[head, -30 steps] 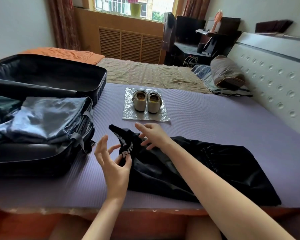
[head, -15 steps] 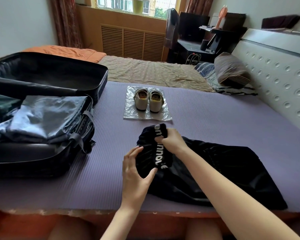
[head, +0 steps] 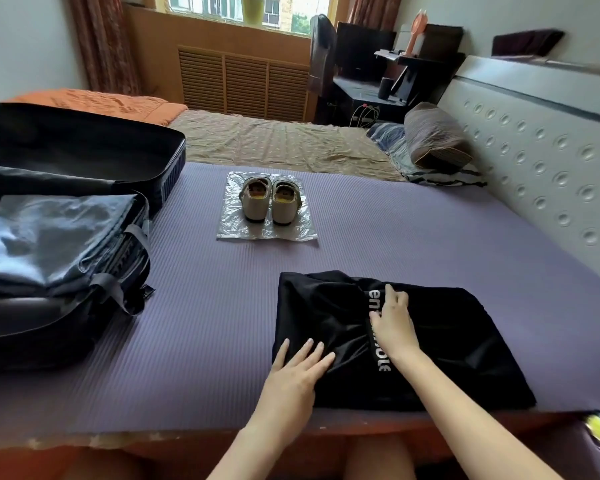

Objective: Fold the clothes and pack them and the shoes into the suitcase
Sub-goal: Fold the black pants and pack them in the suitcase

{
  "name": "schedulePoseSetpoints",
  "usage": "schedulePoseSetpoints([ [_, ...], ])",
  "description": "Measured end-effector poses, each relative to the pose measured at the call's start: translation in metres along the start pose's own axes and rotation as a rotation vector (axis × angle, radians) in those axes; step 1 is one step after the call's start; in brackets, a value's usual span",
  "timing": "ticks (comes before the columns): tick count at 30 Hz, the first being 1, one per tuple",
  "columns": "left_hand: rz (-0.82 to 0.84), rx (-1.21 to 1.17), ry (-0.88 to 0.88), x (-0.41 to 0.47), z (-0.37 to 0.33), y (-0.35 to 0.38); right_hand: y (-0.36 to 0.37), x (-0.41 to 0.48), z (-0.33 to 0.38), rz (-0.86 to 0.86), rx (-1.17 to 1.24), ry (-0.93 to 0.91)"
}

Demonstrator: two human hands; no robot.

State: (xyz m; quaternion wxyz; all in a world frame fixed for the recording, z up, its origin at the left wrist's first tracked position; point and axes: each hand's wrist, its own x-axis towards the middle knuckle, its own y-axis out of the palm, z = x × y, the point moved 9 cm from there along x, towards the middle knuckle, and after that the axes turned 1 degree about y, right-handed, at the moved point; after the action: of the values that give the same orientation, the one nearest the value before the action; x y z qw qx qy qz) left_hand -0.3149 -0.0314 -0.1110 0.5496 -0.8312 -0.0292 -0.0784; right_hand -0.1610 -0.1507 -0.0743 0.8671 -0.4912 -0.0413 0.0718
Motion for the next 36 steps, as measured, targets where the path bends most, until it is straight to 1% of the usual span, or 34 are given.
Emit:
schedulePoseSetpoints([
  [2,0.027,0.005,-0.016,-0.001,0.002,-0.005,-0.007,-0.001,0.013,-0.086,-0.041,-0.123],
  [4,0.118,-0.025,-0.002,-0.001,0.006,0.001,-0.015,-0.003,0.030,-0.159,-0.130,-0.258],
  [6,0.162,-0.037,-0.045,0.002,0.006,0.000,-0.012,-0.003,0.041,-0.144,-0.288,-0.347],
  [8,0.202,-0.043,-0.090,0.006,0.007,0.005,0.002,0.001,0.038,-0.038,-0.353,-0.342],
  [11,0.207,-0.023,-0.106,0.009,0.004,0.007,0.021,0.016,0.026,0.097,-0.323,-0.271],
  [13,0.230,-0.020,-0.106,0.010,0.003,0.010,0.021,0.028,0.024,0.091,-0.300,-0.240],
  [15,0.248,-0.023,-0.122,0.010,0.004,0.011,0.017,0.040,0.024,0.080,-0.225,-0.199],
  [16,0.227,-0.051,-0.145,0.012,0.007,0.006,0.016,0.046,0.024,0.073,-0.180,-0.180],
  [18,0.120,-0.088,-0.194,0.020,0.015,-0.008,0.011,0.056,0.025,0.027,-0.133,-0.167],
  [19,0.072,-0.057,-0.207,0.024,0.020,-0.011,0.009,0.059,0.026,0.002,-0.134,-0.170],
  [20,0.063,-0.015,-0.214,0.027,0.023,-0.012,0.009,0.061,0.026,-0.009,-0.152,-0.177],
  [22,0.122,0.089,-0.210,0.029,0.027,0.003,0.018,0.061,0.025,0.029,-0.239,-0.198],
  [24,0.124,0.212,-0.201,0.026,0.029,0.018,0.028,0.062,0.023,0.057,-0.280,-0.208],
  [26,0.148,0.172,-0.249,0.020,0.036,0.030,0.029,0.063,0.030,0.052,-0.208,-0.225],
  [28,0.163,0.181,-0.247,0.020,0.036,0.033,0.030,0.064,0.046,0.065,-0.131,-0.253],
  [32,0.112,0.211,-0.235,0.024,0.035,0.030,0.051,0.070,0.072,0.142,-0.193,-0.298],
  [34,0.112,0.203,-0.248,0.023,0.035,0.032,0.064,0.074,0.083,0.176,-0.193,-0.304],
  [36,0.108,0.203,-0.253,0.022,0.036,0.033,0.082,0.077,0.096,0.255,-0.202,-0.300],
])
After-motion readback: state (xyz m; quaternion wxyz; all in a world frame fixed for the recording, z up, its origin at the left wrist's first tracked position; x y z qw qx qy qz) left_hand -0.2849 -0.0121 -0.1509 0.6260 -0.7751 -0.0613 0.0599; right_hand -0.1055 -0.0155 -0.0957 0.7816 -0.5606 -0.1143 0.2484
